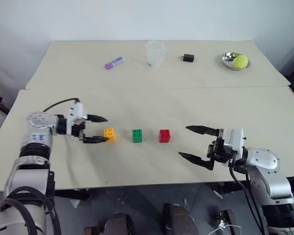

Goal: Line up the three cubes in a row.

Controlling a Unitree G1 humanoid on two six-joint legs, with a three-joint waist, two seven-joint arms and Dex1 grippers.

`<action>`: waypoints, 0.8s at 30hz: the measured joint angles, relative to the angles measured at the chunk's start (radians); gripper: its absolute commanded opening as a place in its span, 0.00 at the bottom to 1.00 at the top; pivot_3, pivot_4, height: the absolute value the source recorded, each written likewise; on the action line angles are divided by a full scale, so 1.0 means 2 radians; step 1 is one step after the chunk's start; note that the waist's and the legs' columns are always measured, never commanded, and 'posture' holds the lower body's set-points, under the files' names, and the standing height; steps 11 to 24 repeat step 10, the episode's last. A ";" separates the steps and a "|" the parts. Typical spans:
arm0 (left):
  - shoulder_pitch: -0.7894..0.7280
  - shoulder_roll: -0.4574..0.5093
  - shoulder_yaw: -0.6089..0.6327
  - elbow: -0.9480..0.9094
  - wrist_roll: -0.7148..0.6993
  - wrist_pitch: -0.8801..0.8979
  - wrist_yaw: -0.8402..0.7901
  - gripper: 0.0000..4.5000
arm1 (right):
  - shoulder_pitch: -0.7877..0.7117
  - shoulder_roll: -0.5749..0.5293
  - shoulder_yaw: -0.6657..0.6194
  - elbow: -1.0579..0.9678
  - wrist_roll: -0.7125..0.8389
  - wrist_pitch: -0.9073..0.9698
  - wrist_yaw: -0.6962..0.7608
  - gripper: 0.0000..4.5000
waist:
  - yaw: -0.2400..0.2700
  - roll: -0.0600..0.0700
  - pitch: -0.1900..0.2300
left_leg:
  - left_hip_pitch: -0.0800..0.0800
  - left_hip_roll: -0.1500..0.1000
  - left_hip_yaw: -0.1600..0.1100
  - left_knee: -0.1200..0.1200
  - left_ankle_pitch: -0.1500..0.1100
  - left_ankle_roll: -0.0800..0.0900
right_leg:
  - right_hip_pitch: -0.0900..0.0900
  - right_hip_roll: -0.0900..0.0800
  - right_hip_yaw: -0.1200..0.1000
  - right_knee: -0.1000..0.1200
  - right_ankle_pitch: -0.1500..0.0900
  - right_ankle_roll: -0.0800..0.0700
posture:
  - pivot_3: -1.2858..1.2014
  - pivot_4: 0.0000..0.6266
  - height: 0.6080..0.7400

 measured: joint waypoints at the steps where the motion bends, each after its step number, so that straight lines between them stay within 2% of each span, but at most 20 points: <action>1: 0.027 0.020 0.016 -0.029 -0.012 0.007 -0.001 0.95 | -0.005 -0.024 -0.001 0.004 0.006 0.018 0.017 1.00 | -0.001 0.000 0.000 | 0.000 0.000 0.000 0.000 0.000 0.000 | 0.000 0.000 0.000 0.000 0.000 0.000 | 0.52 0.24 1.00; 7: 0.165 0.109 0.076 -0.202 -0.070 0.121 -0.001 0.95 | -0.084 -0.113 0.004 0.037 0.013 0.076 0.096 1.00 | 0.003 0.000 0.000 | 0.000 0.000 0.000 0.001 0.000 0.000 | 0.000 0.000 0.000 0.000 0.000 0.000 | 0.52 0.24 1.00; 10: 0.199 0.125 0.100 -0.266 -0.091 0.167 0.011 0.95 | -0.114 -0.119 0.011 0.051 -0.001 0.075 0.108 1.00 | 0.009 0.000 0.000 | 0.000 0.000 0.000 0.001 0.000 0.000 | 0.000 0.000 0.000 0.000 0.000 0.000 | 0.52 0.24 1.00; 24: 0.199 0.125 0.100 -0.266 -0.091 0.167 0.011 0.95 | -0.114 -0.119 0.011 0.051 -0.001 0.075 0.108 1.00 | 0.009 0.000 0.000 | 0.000 0.000 0.000 0.001 0.000 0.000 | 0.000 0.000 0.000 0.000 0.000 0.000 | 0.52 0.24 1.00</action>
